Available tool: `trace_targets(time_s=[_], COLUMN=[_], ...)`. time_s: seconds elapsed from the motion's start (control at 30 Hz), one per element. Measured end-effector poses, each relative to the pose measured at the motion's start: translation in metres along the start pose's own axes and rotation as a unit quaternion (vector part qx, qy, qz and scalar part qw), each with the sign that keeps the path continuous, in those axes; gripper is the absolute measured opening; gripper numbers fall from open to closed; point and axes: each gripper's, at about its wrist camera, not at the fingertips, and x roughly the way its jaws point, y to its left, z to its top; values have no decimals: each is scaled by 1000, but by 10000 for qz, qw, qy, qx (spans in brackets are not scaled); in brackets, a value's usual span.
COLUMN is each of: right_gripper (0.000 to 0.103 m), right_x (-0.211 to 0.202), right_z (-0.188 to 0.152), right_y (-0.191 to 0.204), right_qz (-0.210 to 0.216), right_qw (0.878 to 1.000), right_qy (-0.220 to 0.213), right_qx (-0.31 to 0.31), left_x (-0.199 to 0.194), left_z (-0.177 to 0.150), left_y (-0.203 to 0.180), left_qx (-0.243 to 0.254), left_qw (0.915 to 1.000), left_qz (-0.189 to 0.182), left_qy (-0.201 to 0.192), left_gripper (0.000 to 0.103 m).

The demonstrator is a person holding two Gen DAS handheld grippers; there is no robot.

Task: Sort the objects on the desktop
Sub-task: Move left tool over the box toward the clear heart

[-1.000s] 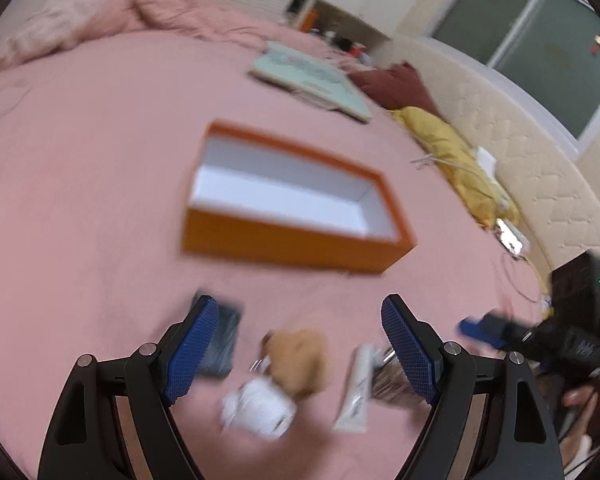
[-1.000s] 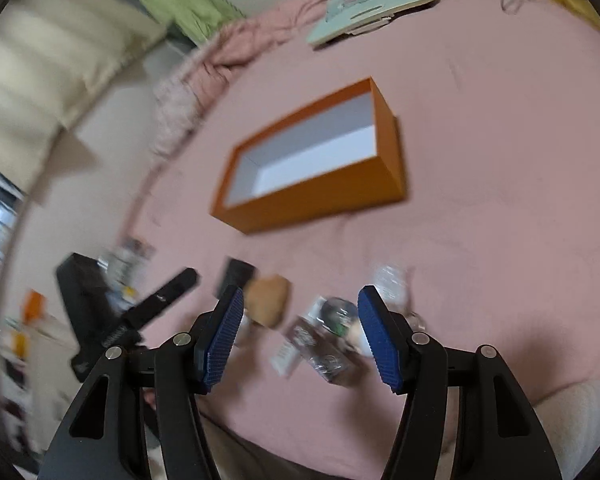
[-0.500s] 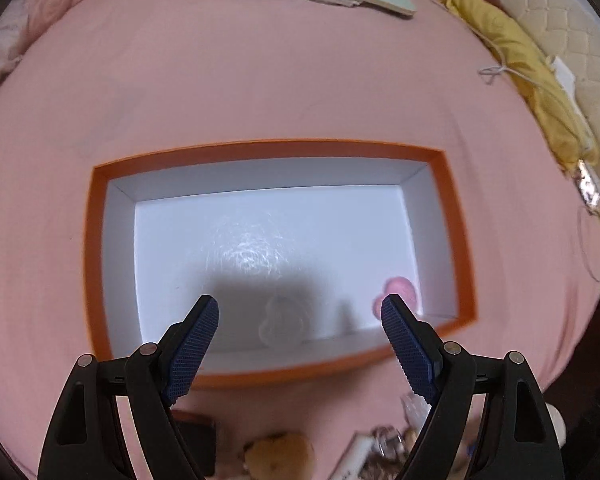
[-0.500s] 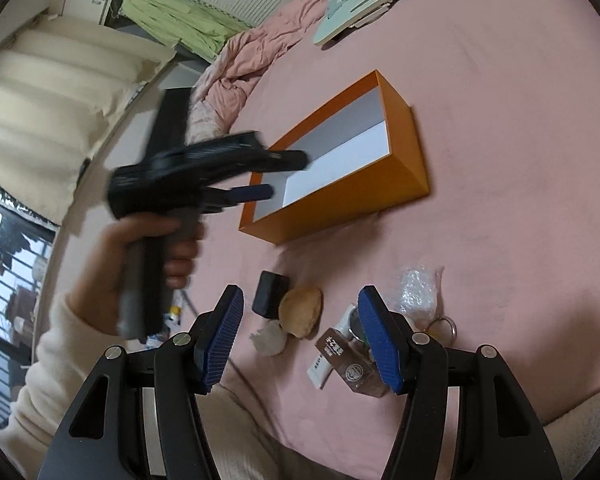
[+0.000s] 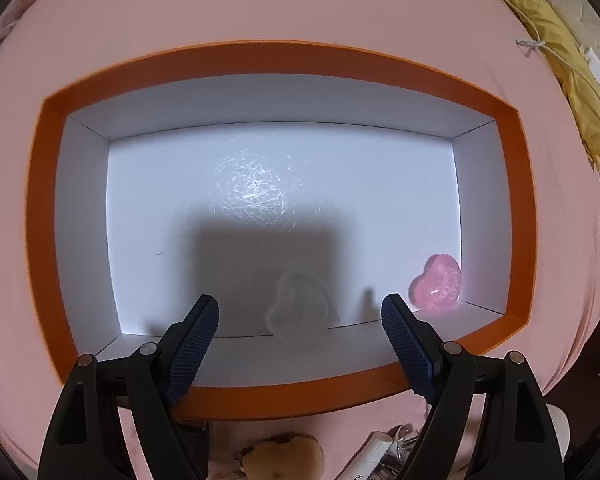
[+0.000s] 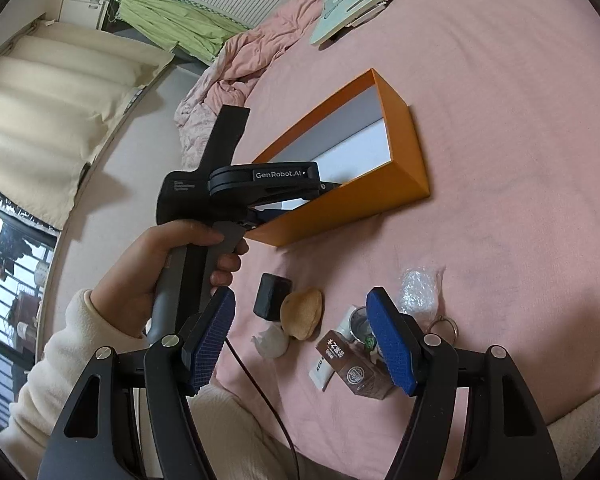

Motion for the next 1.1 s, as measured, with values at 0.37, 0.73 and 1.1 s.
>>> trace_targets(time_s=[0.37,0.73,1.1], right_gripper=[69,69,69], right_x=[1,0,0], right_z=[-1,-1,1], right_y=[-1,-4,-4], right_qz=[-34,-29,-39], right_qw=[10000,10000,10000], right_qy=[36,6,-8], right_qx=[-11,9,3], left_x=[0,11,14], left_z=[0,3,3], left_y=[-3,1,-6], left_qx=[7,-24,79], left_qw=[9999,9986,9975], left_qz=[-117,-203,468], left_qy=[49,486,521], left_gripper=[83,70,55])
